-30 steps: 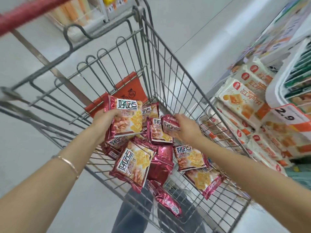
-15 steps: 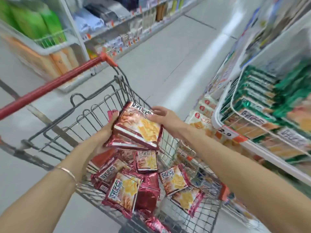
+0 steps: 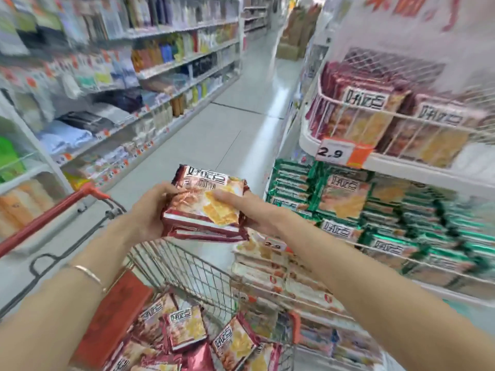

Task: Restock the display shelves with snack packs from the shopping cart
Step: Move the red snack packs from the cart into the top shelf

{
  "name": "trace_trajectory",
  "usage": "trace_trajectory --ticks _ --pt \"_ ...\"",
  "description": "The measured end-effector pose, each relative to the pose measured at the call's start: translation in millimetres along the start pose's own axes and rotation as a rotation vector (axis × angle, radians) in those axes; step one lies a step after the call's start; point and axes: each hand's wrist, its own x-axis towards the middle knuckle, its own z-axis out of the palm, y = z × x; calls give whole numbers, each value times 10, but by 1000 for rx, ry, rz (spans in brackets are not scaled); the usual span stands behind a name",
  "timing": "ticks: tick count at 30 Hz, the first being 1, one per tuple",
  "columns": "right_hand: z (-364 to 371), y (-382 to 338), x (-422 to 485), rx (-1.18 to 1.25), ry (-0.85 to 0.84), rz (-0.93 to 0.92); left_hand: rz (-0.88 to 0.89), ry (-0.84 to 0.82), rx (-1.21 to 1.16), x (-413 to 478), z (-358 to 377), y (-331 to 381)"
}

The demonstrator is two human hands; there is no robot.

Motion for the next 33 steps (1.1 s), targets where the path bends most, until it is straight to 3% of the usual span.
trace_trajectory --ticks 5,13,22,26,33 --pt "-508 -588 -514 -128 65 -272 107 23 52 152 837 434" --pt "-1450 -1290 -1372 -336 281 -540 306 47 16 295 1922 926" --pt "-2747 -1721 -2170 -303 359 -705 456 -64 132 390 3697 1257" --pt "-3498 -1740 -2445 -228 437 -732 484 -166 322 661 4485 1408" --pt "-5039 -1439 -2710 -214 526 -704 642 -176 635 1453 5792 1489"
